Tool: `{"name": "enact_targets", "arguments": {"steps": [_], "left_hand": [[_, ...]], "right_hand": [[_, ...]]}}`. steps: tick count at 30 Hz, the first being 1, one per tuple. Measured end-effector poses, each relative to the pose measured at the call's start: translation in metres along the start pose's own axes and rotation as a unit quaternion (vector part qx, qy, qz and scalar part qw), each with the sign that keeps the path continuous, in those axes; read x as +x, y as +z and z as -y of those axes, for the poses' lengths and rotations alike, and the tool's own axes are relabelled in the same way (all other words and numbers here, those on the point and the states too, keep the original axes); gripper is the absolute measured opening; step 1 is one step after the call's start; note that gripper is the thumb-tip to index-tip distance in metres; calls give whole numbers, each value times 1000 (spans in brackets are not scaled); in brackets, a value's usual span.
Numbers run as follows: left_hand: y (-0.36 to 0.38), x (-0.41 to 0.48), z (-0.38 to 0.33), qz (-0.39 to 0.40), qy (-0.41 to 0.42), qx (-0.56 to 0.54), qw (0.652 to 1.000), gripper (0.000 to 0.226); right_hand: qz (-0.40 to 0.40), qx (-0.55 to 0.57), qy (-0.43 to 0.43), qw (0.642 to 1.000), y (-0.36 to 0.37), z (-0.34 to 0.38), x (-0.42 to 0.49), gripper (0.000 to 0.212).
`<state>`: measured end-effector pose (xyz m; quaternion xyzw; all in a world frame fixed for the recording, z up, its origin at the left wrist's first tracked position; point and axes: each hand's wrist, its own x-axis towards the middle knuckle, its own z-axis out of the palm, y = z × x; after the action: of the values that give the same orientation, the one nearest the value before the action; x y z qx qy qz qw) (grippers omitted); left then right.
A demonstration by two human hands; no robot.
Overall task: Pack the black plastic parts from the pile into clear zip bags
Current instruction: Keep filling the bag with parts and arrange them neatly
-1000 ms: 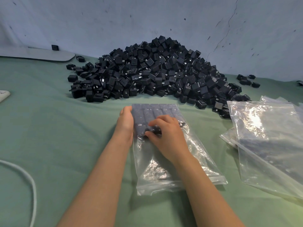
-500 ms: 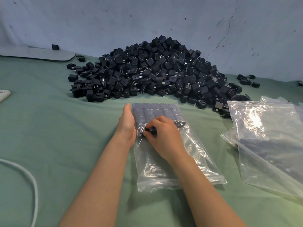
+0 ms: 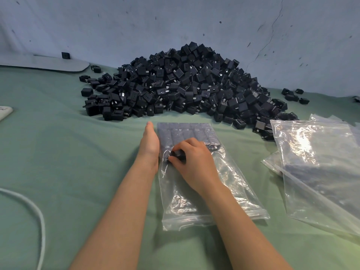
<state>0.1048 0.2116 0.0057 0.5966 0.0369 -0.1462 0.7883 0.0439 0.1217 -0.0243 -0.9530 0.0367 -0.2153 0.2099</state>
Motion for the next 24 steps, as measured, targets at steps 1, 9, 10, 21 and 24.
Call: {"name": "enact_targets", "arguments": {"steps": [1,9,10,21,24], "left_hand": [[0,0,-1,-2,0,2,1000,55],[-1,0,1,65,-6,-47,997,69],[-1,-2,0,70,-8,-47,996,69],[-2,0,2,90,3,-24,996,71],[-3,2,3,85,-1,-26,996,71]], "right_hand": [[0,-1,-4,1000,0,1,0,21],[22,-23,-29,999,0,7,2,20],[23,-25,-29,999,0,7,2,20],[21,-25,-25,999,0,8,2,20],[19,-24,-26,999,1,8,2,19]]}}
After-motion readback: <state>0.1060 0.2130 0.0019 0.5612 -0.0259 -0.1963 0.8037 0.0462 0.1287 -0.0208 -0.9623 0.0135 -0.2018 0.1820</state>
